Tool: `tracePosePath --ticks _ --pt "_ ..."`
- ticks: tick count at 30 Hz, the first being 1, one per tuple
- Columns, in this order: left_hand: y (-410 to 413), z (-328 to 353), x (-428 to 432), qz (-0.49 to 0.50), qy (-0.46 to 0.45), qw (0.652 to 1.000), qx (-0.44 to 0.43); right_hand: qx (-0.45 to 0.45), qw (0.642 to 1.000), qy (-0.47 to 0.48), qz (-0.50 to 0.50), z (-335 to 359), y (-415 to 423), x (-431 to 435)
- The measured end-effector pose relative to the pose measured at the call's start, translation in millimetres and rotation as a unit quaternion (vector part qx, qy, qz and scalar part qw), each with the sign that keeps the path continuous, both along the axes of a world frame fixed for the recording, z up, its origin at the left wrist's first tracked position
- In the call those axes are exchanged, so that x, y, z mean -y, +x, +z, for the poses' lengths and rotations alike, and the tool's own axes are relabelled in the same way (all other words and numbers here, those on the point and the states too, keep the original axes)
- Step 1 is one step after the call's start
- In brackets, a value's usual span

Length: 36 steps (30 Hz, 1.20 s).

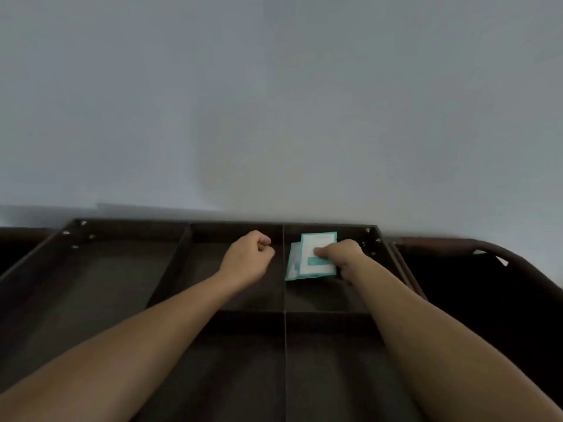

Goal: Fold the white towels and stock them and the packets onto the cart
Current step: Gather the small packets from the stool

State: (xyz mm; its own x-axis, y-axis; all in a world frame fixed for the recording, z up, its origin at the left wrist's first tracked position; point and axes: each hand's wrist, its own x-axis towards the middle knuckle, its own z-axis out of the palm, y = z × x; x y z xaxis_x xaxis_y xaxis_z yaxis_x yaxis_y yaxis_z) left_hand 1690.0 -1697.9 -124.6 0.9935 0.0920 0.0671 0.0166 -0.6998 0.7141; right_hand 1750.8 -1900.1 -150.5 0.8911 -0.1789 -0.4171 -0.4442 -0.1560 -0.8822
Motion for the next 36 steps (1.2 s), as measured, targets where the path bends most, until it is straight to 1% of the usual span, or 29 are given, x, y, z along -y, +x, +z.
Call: tracePosePath --ticks 4,8,10,12,15,20,24,26,28,30,33,36 --pt "4 -6 -12 0.029 0.053 0.997 -0.038 -0.008 0.999 -0.032 0.027 -16 20 -9" --pt "2 -9 -19 0.011 0.154 0.985 -0.082 -0.005 0.99 -0.13 0.06 -19 26 -11" --pt "1 -7 -20 -0.002 0.196 0.977 -0.084 0.0 0.975 -0.204 0.088 -15 25 -12" --pt "1 -4 -19 -0.01 0.217 0.972 -0.084 -0.004 0.952 -0.284 0.111 -14 24 -11" --pt "0 -2 -16 -0.014 0.226 0.97 -0.085 -0.01 0.93 -0.348 0.115 -16 20 -10" --pt "-7 3 -16 0.0 0.218 0.972 -0.089 -0.014 0.935 -0.331 0.126 -14 16 -7" --pt "-19 16 -15 0.016 0.211 0.975 -0.064 -0.015 0.943 -0.302 0.139 -12 19 -5" --pt "-29 22 -15 0.022 0.211 0.976 -0.057 -0.011 0.941 -0.309 0.137 -1 9 -6" --pt "-38 27 -19 0.034 0.223 0.973 -0.052 0.017 0.927 -0.35 0.133 11 3 -7" --pt "-47 31 -25 0.046 0.231 0.97 -0.057 0.064 0.902 -0.401 0.146 26 -5 -14" --pt "-63 39 -37 0.06 0.23 0.969 -0.07 0.133 0.857 -0.442 0.228 54 -24 -40" --pt "-84 52 -56 0.083 0.229 0.968 -0.059 0.195 0.815 -0.452 0.308 77 -49 -79"
